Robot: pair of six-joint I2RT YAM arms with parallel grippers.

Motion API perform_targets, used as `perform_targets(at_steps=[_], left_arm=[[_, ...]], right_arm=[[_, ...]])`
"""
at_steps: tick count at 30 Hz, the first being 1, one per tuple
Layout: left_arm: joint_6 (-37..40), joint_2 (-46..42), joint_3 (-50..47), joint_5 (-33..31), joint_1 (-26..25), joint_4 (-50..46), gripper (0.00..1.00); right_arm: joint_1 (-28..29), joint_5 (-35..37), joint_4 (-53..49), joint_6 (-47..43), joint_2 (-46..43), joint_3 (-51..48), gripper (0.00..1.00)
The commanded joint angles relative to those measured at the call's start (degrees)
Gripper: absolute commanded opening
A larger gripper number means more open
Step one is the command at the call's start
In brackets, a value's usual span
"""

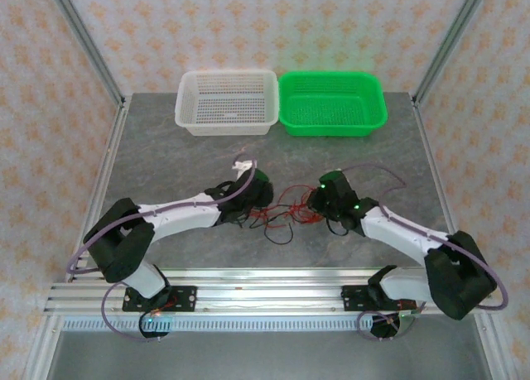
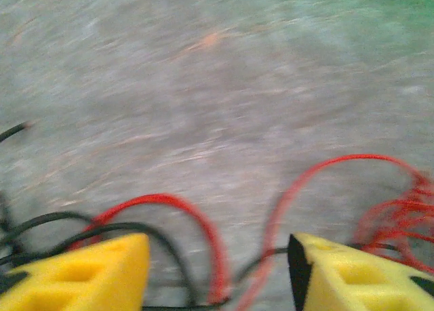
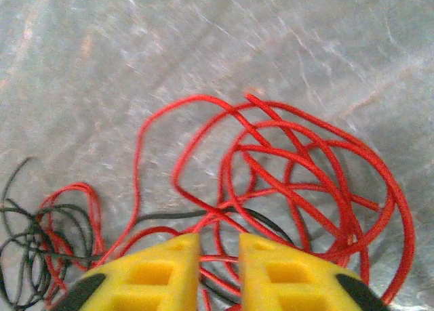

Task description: Untangle the cables

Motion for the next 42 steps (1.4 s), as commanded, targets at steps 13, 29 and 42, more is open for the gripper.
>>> perform_targets(at_steps=[13, 29, 42], left_arm=[[18.48, 15.07, 16.91, 8.32, -4.38, -4.1, 0.62], [17.6, 30.03, 21.34, 8.16, -4.87, 2.8, 0.44], [-1.36, 13.39, 4.25, -12.69, 3.73, -4.48, 0.0]], right_arm=[[-6.55, 3.3, -9.68, 2.49, -13.64, -2.51, 0.61], [-6.47, -6.65, 8.43, 7.35, -3.36, -14.15, 0.6], [0.09, -7.42, 15.76, 6.4, 12.97, -6.02, 0.46]])
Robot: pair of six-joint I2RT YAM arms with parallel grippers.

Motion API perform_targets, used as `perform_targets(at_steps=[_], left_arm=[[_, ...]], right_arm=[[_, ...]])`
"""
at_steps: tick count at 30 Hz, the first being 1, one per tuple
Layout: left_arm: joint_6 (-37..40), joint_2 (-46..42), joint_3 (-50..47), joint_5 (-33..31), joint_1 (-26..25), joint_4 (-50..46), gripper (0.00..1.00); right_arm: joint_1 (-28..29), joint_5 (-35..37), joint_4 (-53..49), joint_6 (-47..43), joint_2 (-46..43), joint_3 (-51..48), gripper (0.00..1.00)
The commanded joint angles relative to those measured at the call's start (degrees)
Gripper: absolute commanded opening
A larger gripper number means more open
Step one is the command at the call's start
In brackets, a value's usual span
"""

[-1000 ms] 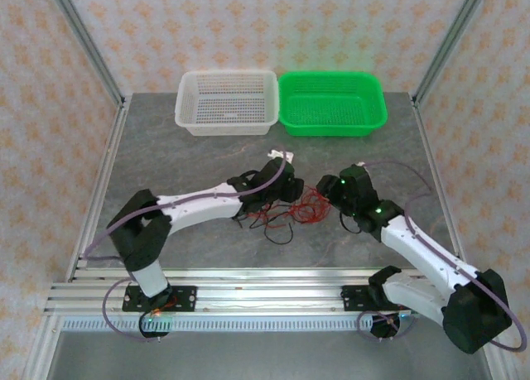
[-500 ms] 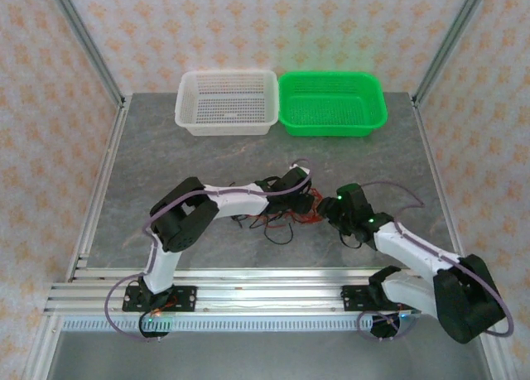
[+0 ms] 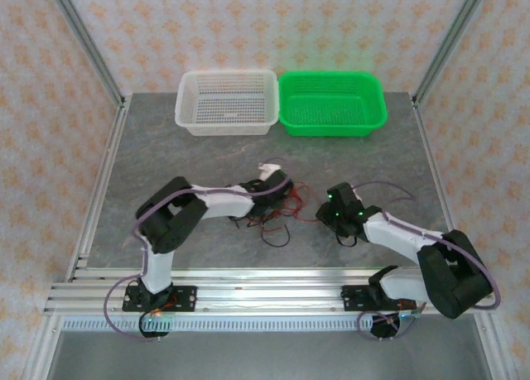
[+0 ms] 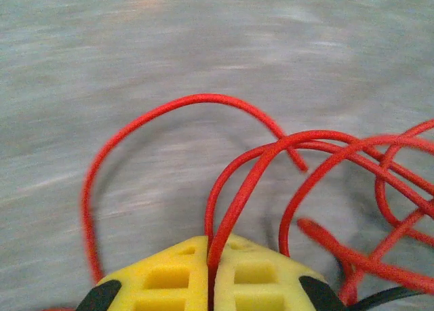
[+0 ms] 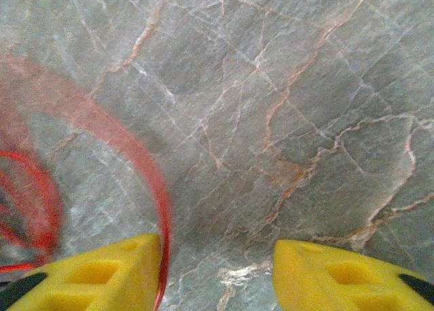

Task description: Untangle the cables

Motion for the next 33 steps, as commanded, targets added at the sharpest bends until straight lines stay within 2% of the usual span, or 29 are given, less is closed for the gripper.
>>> perform_targets(at_steps=[1, 4, 9, 15, 18, 23, 28, 33], left_arm=[[-8.01, -7.92, -5.59, -6.06, 3.71, -3.5, 0.0], [-8.94, -13.5, -7.79, -5.42, 3.97, -3.26, 0.0], [-10.03, -20.41, -8.08, -4.6, 3.97, -5.49, 0.0], [-10.23, -27.91, -6.64, -4.92, 3.97, -11.84, 0.0], [-10.21, -30.89, -5.14, -4.88, 3.97, -17.11, 0.0], [-10.12, -34.83, -4.0, -4.05, 3.97, -23.89, 0.0], [-11.13, -36.66, -4.54, -4.62, 3.97, -27.86, 0.0], [-13.36, -38.17, -6.78, -8.0, 4.38, -31.65, 0.0]], right_arm=[[4.14, -7.51, 18.82, 0.18, 9.77, 1.99, 0.43], [5.49, -8.0, 19.09, -0.51, 12.4, 5.16, 0.36], [6.53, -9.24, 18.71, -1.66, 13.86, 9.65, 0.31], [7.71, -10.14, 17.27, -2.68, 13.08, 12.26, 0.07], [7.9, -10.58, 17.06, -2.86, 11.99, 12.36, 0.01], [8.95, -13.55, 17.01, -4.6, 10.25, 13.97, 0.0], [14.73, -16.7, 15.22, -7.67, 11.94, 20.15, 0.02], [20.15, -16.65, 15.77, -7.52, 15.06, 25.05, 0.05]])
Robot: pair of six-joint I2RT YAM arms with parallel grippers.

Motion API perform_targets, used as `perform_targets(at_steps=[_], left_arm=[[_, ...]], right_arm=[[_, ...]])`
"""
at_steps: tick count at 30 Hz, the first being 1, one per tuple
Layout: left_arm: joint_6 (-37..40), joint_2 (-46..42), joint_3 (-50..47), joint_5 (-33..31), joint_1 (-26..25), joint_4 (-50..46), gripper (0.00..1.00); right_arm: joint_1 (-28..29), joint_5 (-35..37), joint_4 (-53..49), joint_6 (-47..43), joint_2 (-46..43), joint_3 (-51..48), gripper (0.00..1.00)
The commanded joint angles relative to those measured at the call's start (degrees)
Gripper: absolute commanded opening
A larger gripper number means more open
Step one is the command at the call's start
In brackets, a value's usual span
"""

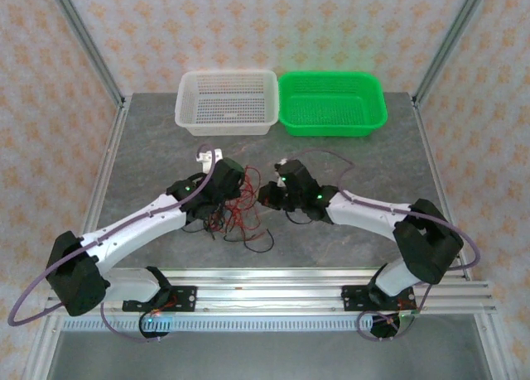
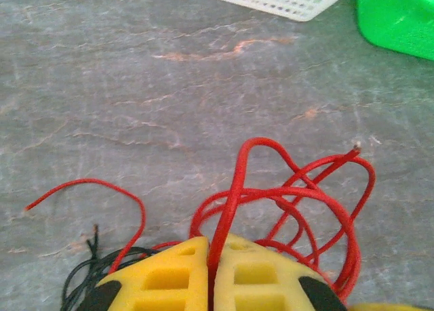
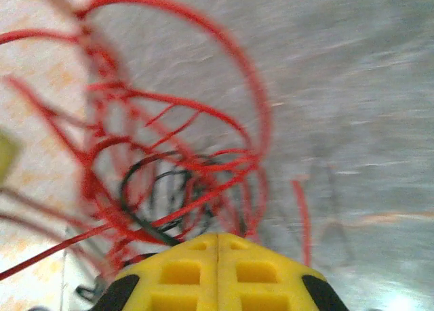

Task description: Untangle the cables

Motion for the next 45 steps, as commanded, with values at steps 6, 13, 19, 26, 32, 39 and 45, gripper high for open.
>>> perform_targets(at_steps=[6, 13, 19, 26, 32, 39, 45], left_arm=[[-6.68, -5.21, -10.44, -4.12, 2.54, -6.44, 0.0], [-9.8, -9.17, -27.48, 1.53, 4.26, 7.92, 0.15], [-10.93, -4.94, -32.17, 3.46, 5.33, 12.65, 0.59], [-8.78, 5.21, -33.86, 7.82, 6.17, 20.08, 0.56], [-4.62, 11.45, -31.62, 14.96, 6.17, 32.04, 0.12], [2.45, 16.72, -15.97, 20.17, 3.8, 33.31, 0.0], [3.11, 26.69, -1.96, 23.69, -1.42, 35.38, 0.0]], right_arm=[[3.62, -0.61, 0.59, -1.35, 4.64, 3.51, 0.09], [3.64, 2.34, -1.89, -2.42, 3.95, 2.93, 0.1], [3.69, 5.46, -4.95, -3.63, 1.39, 2.64, 0.11], [3.43, 7.91, -7.22, -4.29, -0.53, 1.71, 0.11], [-0.45, 10.4, -9.96, -4.43, -7.02, -1.04, 0.11], [-7.17, 14.08, -15.63, -5.62, -17.63, -5.21, 0.11], [-8.75, 13.68, -15.33, -4.72, -21.57, -8.34, 0.11]])
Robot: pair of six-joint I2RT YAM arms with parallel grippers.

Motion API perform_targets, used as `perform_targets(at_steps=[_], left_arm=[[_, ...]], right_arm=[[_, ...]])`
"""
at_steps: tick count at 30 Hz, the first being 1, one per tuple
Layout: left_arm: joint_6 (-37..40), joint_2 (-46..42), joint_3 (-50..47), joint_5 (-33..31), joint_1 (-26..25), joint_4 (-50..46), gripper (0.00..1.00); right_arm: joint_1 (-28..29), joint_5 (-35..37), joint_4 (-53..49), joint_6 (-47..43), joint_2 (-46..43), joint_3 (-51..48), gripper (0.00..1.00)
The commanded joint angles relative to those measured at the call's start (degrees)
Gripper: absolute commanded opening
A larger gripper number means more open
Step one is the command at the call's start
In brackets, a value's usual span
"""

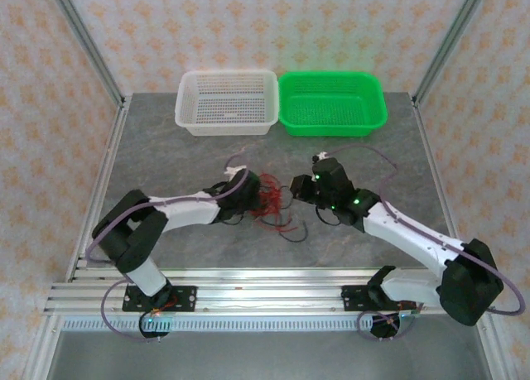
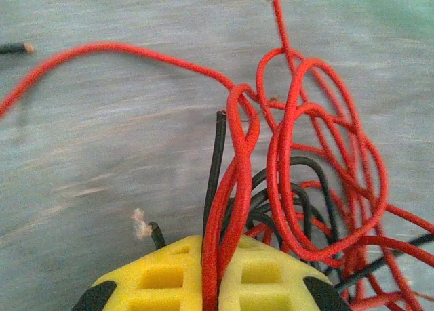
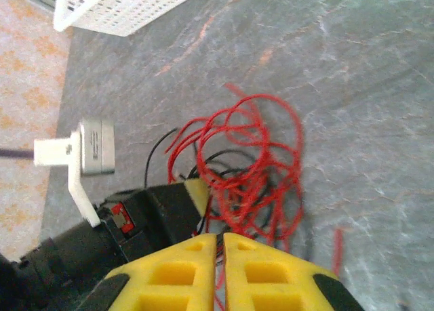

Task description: Untangle the cables

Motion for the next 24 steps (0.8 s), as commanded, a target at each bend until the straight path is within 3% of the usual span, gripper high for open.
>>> perform_targets(at_steps=[1, 6, 12, 14, 24], left_arm=[[0.87, 4.85, 5.7, 4.85, -2.76, 3.41, 0.0], [-2.55, 11.37, 9.05, 4.83, -5.05, 7.26, 0.02], [-2.47, 10.05, 8.58, -0.15, -4.99, 4.35, 0.4], [-2.01, 8.83, 8.53, -1.48, -4.99, 2.75, 0.48], [-0.84, 8.03, 7.62, -4.11, -4.84, -1.04, 0.49]], right_arm=[[-0.16, 0.83, -1.18, -0.12, -0.85, -1.52, 0.11], [-0.16, -1.95, 1.27, 0.77, -0.05, -3.28, 0.11], [-0.16, 0.49, -0.02, 1.16, 0.11, -5.01, 0.16], [-0.16, 0.97, 0.63, 1.71, 0.64, -6.11, 0.17], [-0.25, 3.29, 6.25, 3.43, 11.94, -8.82, 0.17]])
